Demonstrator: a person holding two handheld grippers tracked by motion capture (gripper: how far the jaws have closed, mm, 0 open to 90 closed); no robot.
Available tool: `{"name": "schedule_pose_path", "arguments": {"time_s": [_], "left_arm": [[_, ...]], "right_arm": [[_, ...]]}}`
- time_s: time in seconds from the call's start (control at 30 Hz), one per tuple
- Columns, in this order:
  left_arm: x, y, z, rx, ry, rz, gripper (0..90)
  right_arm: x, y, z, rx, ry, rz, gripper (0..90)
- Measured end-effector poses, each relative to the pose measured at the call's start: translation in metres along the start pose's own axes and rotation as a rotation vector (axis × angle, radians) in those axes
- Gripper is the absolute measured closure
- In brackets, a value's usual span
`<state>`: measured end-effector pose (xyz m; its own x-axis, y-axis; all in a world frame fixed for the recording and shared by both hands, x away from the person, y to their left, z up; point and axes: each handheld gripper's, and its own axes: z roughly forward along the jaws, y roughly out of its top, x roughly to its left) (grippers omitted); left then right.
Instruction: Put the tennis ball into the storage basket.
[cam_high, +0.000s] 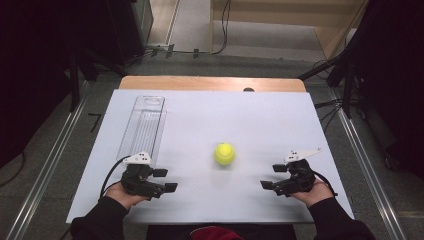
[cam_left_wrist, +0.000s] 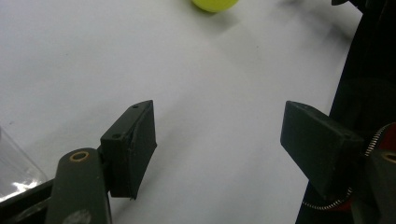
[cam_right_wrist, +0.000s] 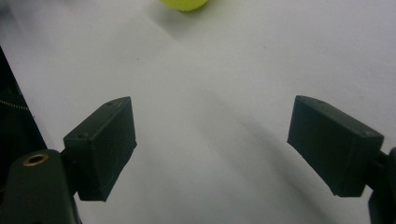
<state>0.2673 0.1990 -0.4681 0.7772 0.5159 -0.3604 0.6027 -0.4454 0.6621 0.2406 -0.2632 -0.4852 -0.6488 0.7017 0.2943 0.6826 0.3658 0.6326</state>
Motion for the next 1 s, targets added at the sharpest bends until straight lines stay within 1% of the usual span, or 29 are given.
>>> {"name": "schedule_pose_path", "arguments": {"time_s": [0.2,0.27,0.3,0.37,0.53,0.67,0.87,1.0], "left_arm": [[0.0014,0.0005,-0.0007,0.002,0.004,-0.005,27.6],[0.0014,0.0008,-0.0006,0.002,0.003,-0.007,27.6],[0.0012,0.0010,-0.0002,0.003,-0.005,-0.008,27.6],[0.0004,0.0014,-0.0001,0.002,-0.006,-0.006,27.6],[0.0004,0.0020,-0.0001,-0.005,-0.007,-0.004,27.6],[0.0012,0.0017,-0.0003,0.000,-0.003,-0.006,27.6],[0.0027,0.0008,-0.0008,0.003,0.007,-0.010,27.6],[0.0040,0.0007,-0.0019,-0.001,0.003,-0.016,27.6]], "right_arm": [[-0.0003,0.0001,-0.0004,-0.006,0.000,0.006,13.2],[-0.0010,-0.0003,-0.0007,-0.018,0.005,0.003,13.2],[-0.0006,-0.0002,-0.0008,-0.023,0.010,0.005,13.2],[-0.0002,-0.0002,-0.0008,-0.024,0.010,0.004,13.2],[-0.0008,-0.0011,-0.0011,-0.016,-0.001,0.012,13.2],[-0.0009,-0.0007,-0.0011,-0.032,0.001,0.009,13.2],[-0.0001,-0.0002,0.0015,-0.020,0.002,0.000,13.2],[-0.0003,-0.0002,0.0014,-0.018,-0.004,0.003,13.2]]}}
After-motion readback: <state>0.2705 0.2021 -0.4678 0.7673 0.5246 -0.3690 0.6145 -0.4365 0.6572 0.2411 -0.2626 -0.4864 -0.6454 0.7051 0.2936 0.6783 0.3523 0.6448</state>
